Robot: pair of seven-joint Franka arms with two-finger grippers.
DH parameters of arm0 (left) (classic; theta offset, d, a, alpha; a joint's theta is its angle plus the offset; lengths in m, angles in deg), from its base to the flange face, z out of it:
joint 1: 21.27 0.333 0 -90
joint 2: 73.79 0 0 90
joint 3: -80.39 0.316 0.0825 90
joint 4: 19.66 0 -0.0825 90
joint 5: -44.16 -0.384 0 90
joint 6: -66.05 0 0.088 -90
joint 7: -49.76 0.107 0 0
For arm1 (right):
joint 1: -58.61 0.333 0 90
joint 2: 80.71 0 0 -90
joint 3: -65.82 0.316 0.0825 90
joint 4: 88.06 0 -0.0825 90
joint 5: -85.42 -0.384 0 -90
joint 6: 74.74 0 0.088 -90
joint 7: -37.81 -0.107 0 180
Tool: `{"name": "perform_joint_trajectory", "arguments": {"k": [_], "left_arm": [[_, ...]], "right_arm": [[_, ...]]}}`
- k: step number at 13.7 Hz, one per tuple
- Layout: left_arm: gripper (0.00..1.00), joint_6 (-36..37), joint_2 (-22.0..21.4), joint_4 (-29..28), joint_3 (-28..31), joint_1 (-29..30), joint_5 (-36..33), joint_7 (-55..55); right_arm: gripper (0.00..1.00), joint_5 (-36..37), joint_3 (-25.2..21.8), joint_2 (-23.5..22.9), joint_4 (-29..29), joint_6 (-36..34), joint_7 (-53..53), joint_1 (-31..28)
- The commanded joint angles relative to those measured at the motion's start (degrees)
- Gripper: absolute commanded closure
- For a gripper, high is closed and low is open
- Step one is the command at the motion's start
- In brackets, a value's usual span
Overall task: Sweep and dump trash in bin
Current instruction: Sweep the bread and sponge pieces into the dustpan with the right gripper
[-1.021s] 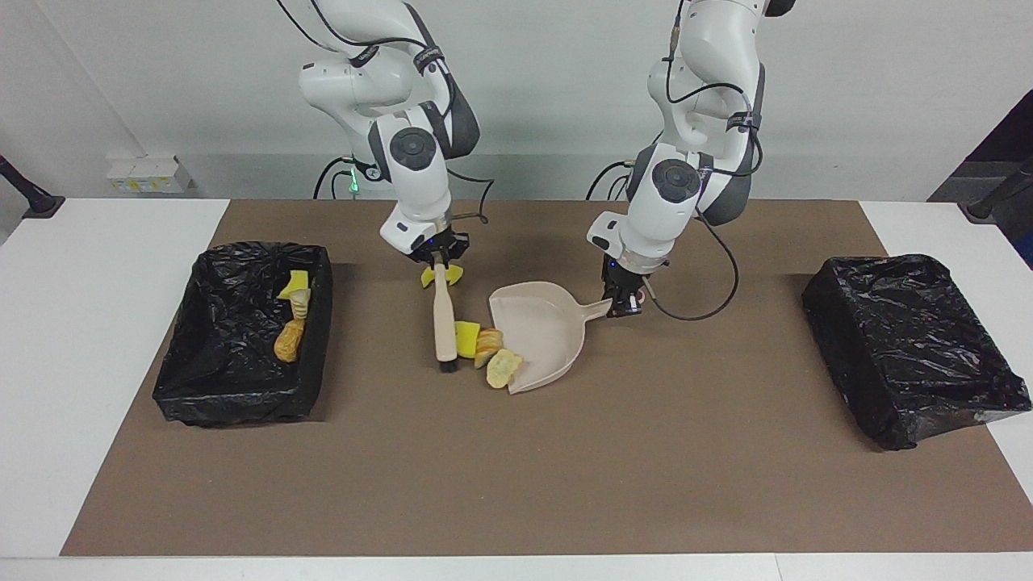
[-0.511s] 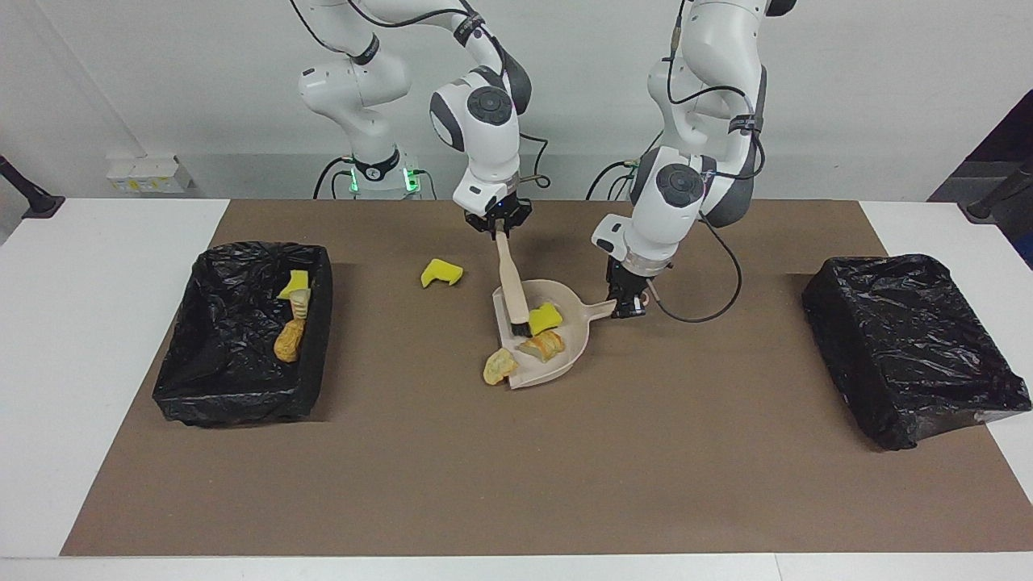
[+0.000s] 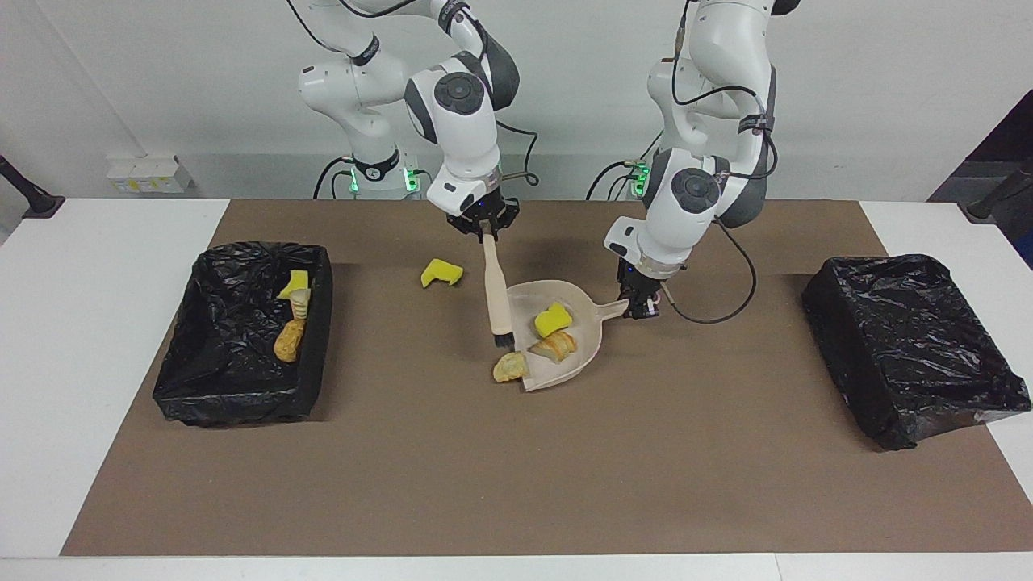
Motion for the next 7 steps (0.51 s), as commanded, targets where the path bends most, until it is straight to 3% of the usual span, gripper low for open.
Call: {"name": "perform_joint_trajectory", "arguments": {"k": [1, 4, 6, 7], "left_arm": [[1.00, 3.0, -0.6, 0.4, 0.3, 0.3, -0.9, -1.8], [1.00, 4.5, -0.4, 2.0, 0.0, -1.2, -7.5, -8.3], [1.00, 5.4, -0.3, 2.6, 0.0, -1.6, -8.3, -8.8], [1.00, 5.6, -0.3, 2.6, 0.0, -1.6, -8.3, -9.0]], "right_arm": [[1.00, 1.2, 0.2, -1.6, 1.2, -0.3, 4.3, -2.5], [1.00, 8.4, 0.2, -3.5, 1.5, 2.7, 7.6, -6.8], [1.00, 9.8, 0.2, -5.2, 2.7, 4.1, 13.6, -10.6], [1.00, 10.0, 0.2, -8.2, 4.4, 4.1, 14.9, -11.7]]}}
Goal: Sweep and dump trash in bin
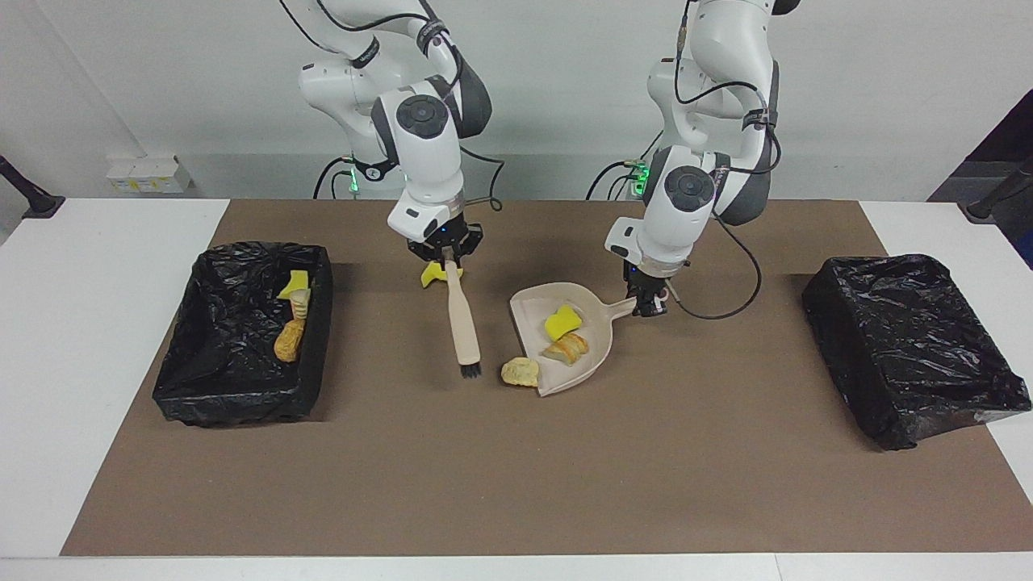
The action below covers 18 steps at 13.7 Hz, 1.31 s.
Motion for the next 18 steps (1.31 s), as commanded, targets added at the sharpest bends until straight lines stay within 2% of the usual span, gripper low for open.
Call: {"name": "perform_joint_trajectory", "arguments": {"k": [1, 4, 8, 11, 13, 15, 18], "left_arm": [[1.00, 2.6, -0.1, 1.2, 0.5, -0.9, -1.5, -2.2], [1.00, 2.9, 0.3, 2.2, 0.4, -1.5, -3.3, -2.4], [1.00, 0.9, 1.2, 2.0, 0.3, -3.2, -5.8, -2.5], [1.00, 0.7, 1.2, 2.0, 0.2, -4.8, -5.6, -4.9], [1.00, 0.0, 1.1, 1.7, 0.2, -5.5, -5.5, -6.5], [1.00, -1.4, 1.1, 1.4, 0.1, -5.0, -5.4, -5.9], [1.00, -1.9, 1.3, 1.3, 0.2, -2.4, -2.5, 1.3]], "right_arm": [[1.00, 1.8, 0.5, -7.2, 4.9, 1.0, 3.6, -2.7], [1.00, 6.2, 0.7, -12.2, 9.3, -0.6, 3.8, -3.0], [1.00, 4.6, 1.1, -14.3, 7.5, 0.0, 1.3, 0.6], [1.00, 3.2, 1.5, -9.3, 0.9, -0.8, 0.5, 4.9], [1.00, -1.3, 1.5, -6.1, -1.7, -1.9, 0.4, 7.4], [1.00, -3.5, 1.5, -2.9, -2.2, -4.9, 0.7, 8.2], [1.00, -8.8, 1.3, 3.5, -2.1, -13.1, 0.5, 8.0]]}}
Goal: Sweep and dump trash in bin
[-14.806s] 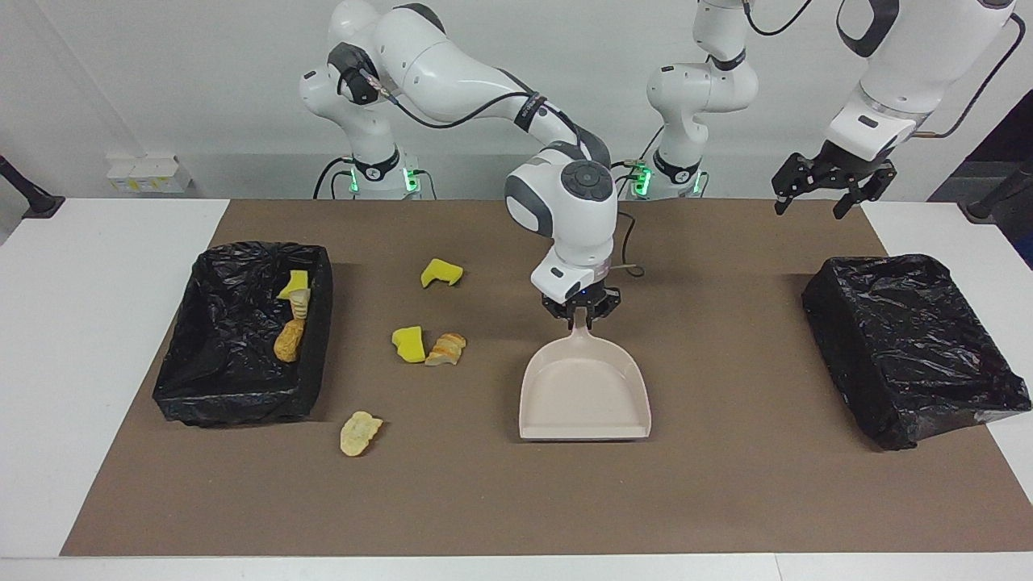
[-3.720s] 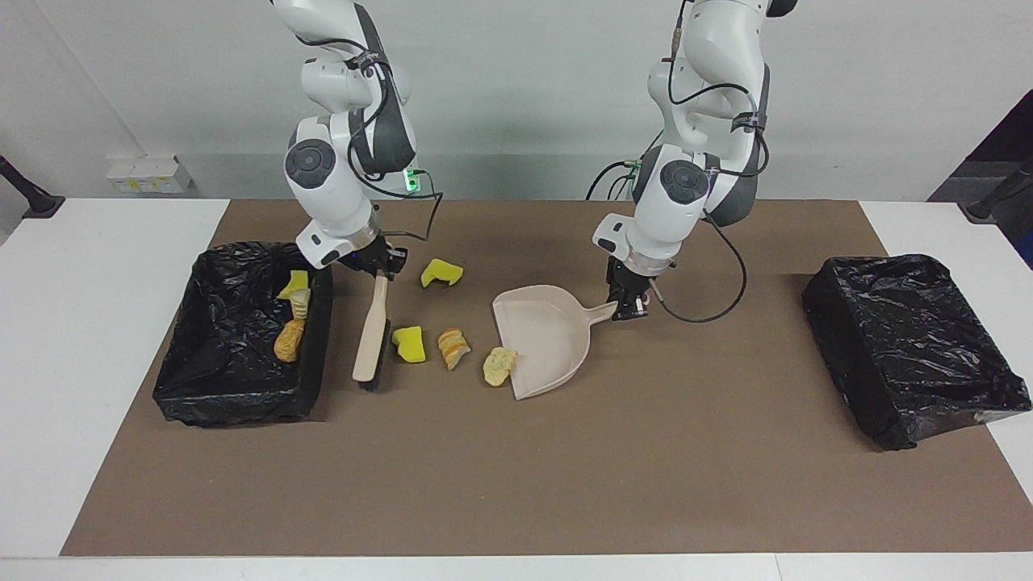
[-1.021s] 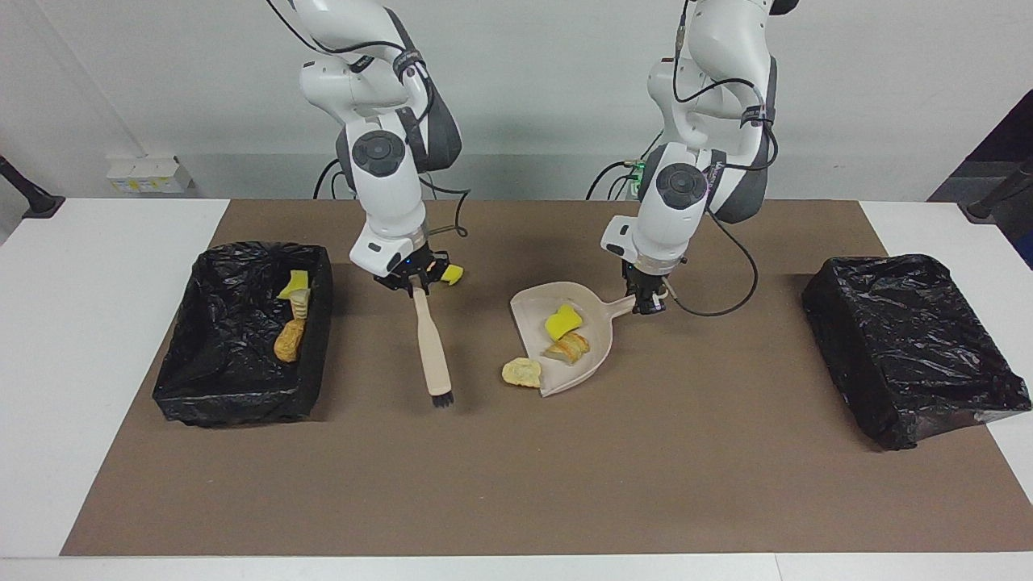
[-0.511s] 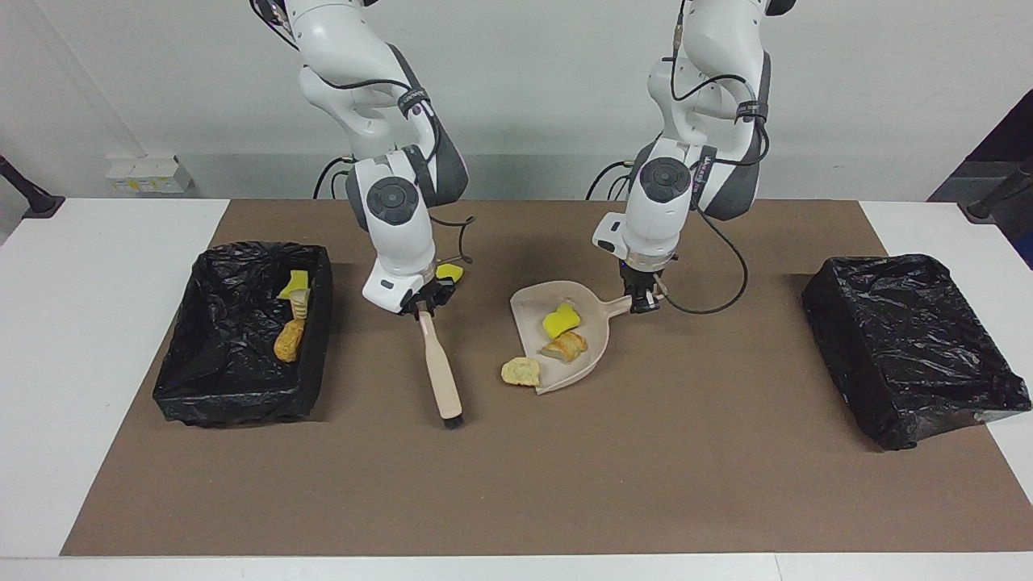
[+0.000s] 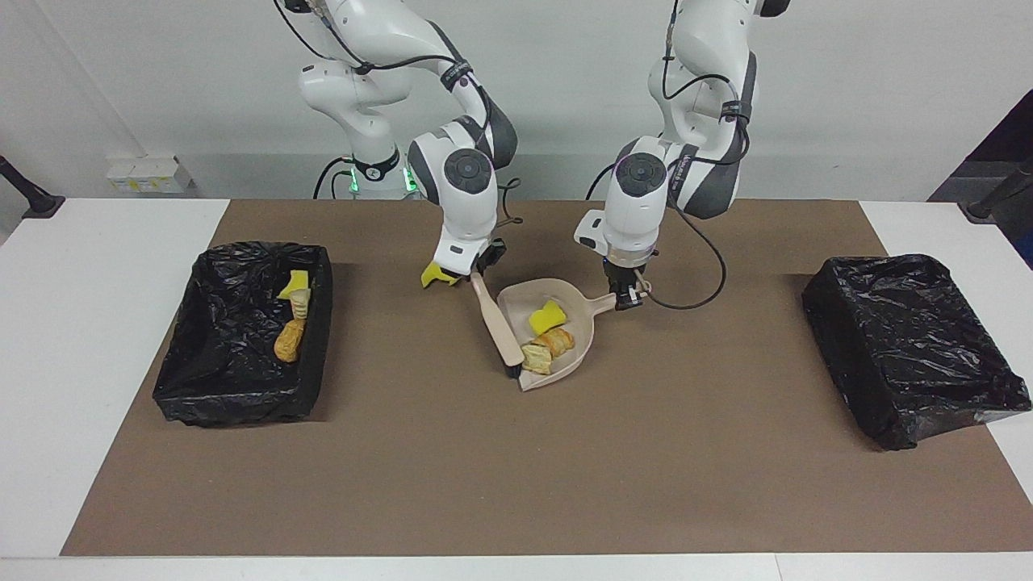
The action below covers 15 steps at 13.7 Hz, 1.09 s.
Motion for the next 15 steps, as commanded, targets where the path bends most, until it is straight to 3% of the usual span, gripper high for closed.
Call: {"name": "perform_joint_trajectory", "arguments": {"k": [1, 3, 6, 9, 11, 15], "left_arm": [[1.00, -1.5, 0.6, 0.0, 0.2, 3.0, 2.7, 7.4], [1.00, -1.8, 0.7, -0.1, 0.3, 4.4, 4.4, 12.7], [1.00, -1.1, -0.7, -0.9, 0.2, 5.0, 4.6, 16.1], [1.00, -0.6, -6.1, -6.0, 0.2, 3.8, 4.6, 14.4], [1.00, -2.7, -9.0, -11.2, 0.3, 2.9, 4.6, 13.1], [1.00, -4.1, -12.0, -15.1, 0.3, -3.9, 4.6, 3.9]], "right_arm": [[1.00, -3.7, 0.0, 7.7, -1.9, -7.4, 0.0, -1.2], [1.00, -3.8, -0.2, 10.4, -3.4, -10.4, -1.8, -2.1], [1.00, -3.7, -0.4, 14.5, -9.6, -9.2, -6.3, -5.3], [1.00, -3.8, -0.4, 21.3, -20.9, -2.2, -6.9, -10.8], [1.00, -3.5, -0.4, 24.2, -24.4, -0.9, -9.6, -11.8], [1.00, -3.4, 0.1, 34.3, -33.5, -0.7, -21.7, -7.4]]}}
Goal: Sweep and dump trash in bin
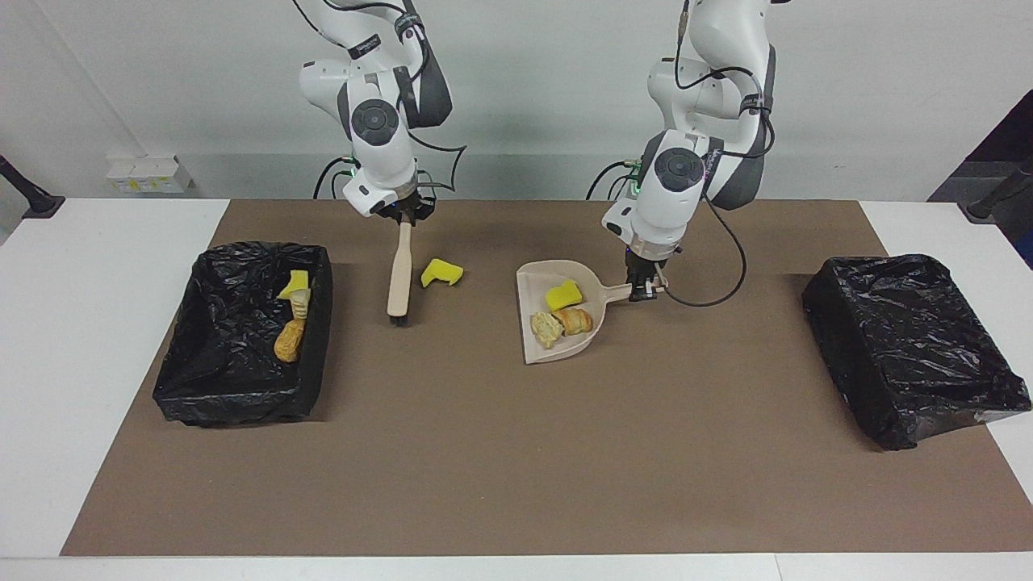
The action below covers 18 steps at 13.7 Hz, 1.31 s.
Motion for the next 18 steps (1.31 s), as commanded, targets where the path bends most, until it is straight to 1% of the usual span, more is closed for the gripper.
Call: {"name": "perform_joint_trajectory", "arguments": {"k": [1, 3, 5, 6, 7, 8, 9, 11, 12, 13, 14, 15, 18], "left_arm": [[1.00, -1.8, -4.5, -4.7, 0.7, -5.6, 0.4, -7.1], [1.00, -1.4, -5.4, -5.8, 0.7, -7.9, -0.1, -9.6], [1.00, -0.9, -5.9, -6.2, 0.7, -8.2, -0.2, -10.4], [1.00, -0.9, -6.2, -6.5, 0.7, -9.0, -0.2, -11.7], [1.00, -0.9, -6.2, -6.7, 0.7, -9.4, -0.2, -12.4], [1.00, -1.0, -6.2, -7.0, 0.7, -9.9, -0.2, -13.0], [1.00, -0.9, -6.2, -7.1, 0.7, -9.9, -0.2, -13.4], [1.00, -1.3, -6.2, -7.3, 0.7, -9.9, -0.2, -13.3], [1.00, -1.8, -5.7, -7.3, 0.7, -9.8, -0.2, -13.4], [1.00, -3.1, -5.2, -7.3, 0.7, -9.8, -0.2, -13.4], [1.00, -4.8, -4.8, -7.3, 0.7, -9.6, -0.2, -13.3], [1.00, -5.6, -4.4, -7.0, 0.7, -9.1, -0.2, -13.2], [1.00, -7.8, -3.8, -7.0, 0.7, -7.2, -0.2, -12.5]], "right_arm": [[1.00, -1.7, 0.6, 10.4, -8.5, 0.9, -5.7, 3.2], [1.00, -3.3, 0.6, 10.6, -10.0, 2.0, -6.4, 4.9], [1.00, -5.4, 0.7, 9.0, -9.9, 4.2, -5.9, 6.0], [1.00, -7.4, 0.7, 7.4, -9.4, 5.6, -5.3, 6.8], [1.00, -8.8, 0.8, 4.7, -8.0, 7.5, -5.6, 7.8], [1.00, -9.1, 0.7, 2.2, -6.1, 7.9, -5.2, 8.0], [1.00, -9.1, 0.8, 1.4, -5.5, 8.3, -4.9, 8.2], [1.00, -13.4, 0.9, -0.9, -4.2, 11.2, -2.8, 10.9], [1.00, -16.5, 0.9, -1.3, -3.9, 12.2, -0.2, 11.1], [1.00, -19.6, 0.9, -2.2, -3.3, 13.0, 2.2, 11.8], [1.00, -20.8, 1.4, -3.8, -2.2, 14.4, 2.4, 13.2], [1.00, -20.9, 1.5, -4.6, -0.7, 14.5, 2.2, 15.3], [1.00, -21.0, 1.6, -6.1, 3.4, 14.4, 1.5, 17.8]]}}
